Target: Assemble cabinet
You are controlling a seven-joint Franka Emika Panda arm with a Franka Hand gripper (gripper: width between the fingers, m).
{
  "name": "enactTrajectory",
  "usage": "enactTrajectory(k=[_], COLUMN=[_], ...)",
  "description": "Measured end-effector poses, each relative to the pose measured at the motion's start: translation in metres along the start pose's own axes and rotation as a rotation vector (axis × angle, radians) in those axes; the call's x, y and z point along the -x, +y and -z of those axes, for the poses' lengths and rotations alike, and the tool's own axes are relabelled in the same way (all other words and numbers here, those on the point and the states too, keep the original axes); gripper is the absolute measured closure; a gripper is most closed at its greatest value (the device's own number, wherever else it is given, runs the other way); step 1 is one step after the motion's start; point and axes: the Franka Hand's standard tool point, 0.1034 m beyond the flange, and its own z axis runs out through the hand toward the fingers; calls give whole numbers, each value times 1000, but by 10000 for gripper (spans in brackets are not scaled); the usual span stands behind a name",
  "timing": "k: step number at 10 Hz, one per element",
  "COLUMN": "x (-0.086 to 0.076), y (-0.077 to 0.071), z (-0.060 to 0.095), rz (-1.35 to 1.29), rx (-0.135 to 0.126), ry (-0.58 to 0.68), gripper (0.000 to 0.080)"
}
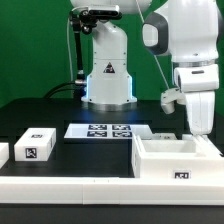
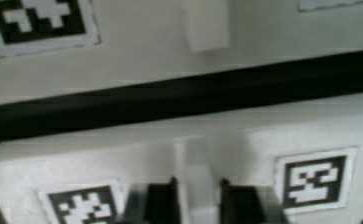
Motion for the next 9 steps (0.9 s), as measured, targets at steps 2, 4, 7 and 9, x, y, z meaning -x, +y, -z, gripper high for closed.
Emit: enactTrajectory(k=[2, 4, 7, 9], x=[0, 0, 1, 23], y=[0, 0, 0, 3], z=[0, 0, 2, 34], rz=[0, 0, 8, 65], rx=[0, 0, -2, -10], ry=[0, 0, -4, -55], gripper=[740, 740, 740, 738])
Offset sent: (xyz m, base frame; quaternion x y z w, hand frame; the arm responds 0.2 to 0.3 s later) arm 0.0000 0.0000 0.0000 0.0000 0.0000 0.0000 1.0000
